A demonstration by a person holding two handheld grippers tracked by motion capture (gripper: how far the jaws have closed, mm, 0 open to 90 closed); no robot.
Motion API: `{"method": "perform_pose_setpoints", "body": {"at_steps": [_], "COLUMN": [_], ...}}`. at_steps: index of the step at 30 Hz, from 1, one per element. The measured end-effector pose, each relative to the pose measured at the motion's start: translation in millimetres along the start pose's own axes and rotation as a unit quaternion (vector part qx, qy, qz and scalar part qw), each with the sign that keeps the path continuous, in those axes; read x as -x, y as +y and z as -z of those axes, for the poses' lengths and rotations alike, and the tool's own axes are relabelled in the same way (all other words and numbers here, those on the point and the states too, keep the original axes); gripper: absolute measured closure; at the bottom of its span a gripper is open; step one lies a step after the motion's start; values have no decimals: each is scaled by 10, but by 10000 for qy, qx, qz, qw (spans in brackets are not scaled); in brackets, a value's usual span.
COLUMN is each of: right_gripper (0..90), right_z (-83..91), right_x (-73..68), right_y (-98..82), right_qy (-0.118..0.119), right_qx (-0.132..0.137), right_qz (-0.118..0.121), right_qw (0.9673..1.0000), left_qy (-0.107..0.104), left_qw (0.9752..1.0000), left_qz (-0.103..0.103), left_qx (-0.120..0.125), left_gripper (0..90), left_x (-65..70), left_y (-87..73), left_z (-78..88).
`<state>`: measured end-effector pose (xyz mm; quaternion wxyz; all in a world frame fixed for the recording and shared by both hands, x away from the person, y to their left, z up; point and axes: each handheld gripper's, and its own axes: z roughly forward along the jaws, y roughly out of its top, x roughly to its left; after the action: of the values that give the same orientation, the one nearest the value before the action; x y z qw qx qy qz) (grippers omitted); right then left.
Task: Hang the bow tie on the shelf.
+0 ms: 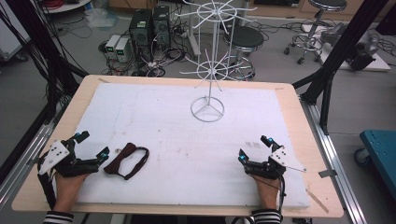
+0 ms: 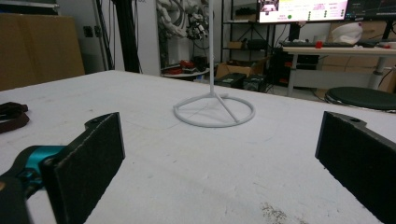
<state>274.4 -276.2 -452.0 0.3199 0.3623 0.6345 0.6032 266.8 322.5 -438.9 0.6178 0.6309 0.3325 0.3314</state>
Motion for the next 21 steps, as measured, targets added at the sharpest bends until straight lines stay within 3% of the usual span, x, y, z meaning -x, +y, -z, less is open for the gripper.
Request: {"method": "perform_pose_setpoints", "body": {"at_steps": [7, 12, 21], "right_gripper": [6, 6, 6], "right_z": [-1, -1, 1], "right_x": [0, 2, 5], "right_y": [-1, 0, 0], "right_qy": [-8, -6, 8], "right_qx": [0, 13, 6], "right_qz": [14, 5, -3], "right_qw": [10000, 10000, 10000], "left_qy": [-36, -133, -371], "left_qw": [9998, 9986, 9924], "left_qz": [-30, -152, -379], "left_qx": [-183, -492, -1111], "left_gripper": [17, 17, 17], "left_x": [-23, -55, -49], "left_y": [127, 277, 484], "left_z": [16, 10, -35]}}
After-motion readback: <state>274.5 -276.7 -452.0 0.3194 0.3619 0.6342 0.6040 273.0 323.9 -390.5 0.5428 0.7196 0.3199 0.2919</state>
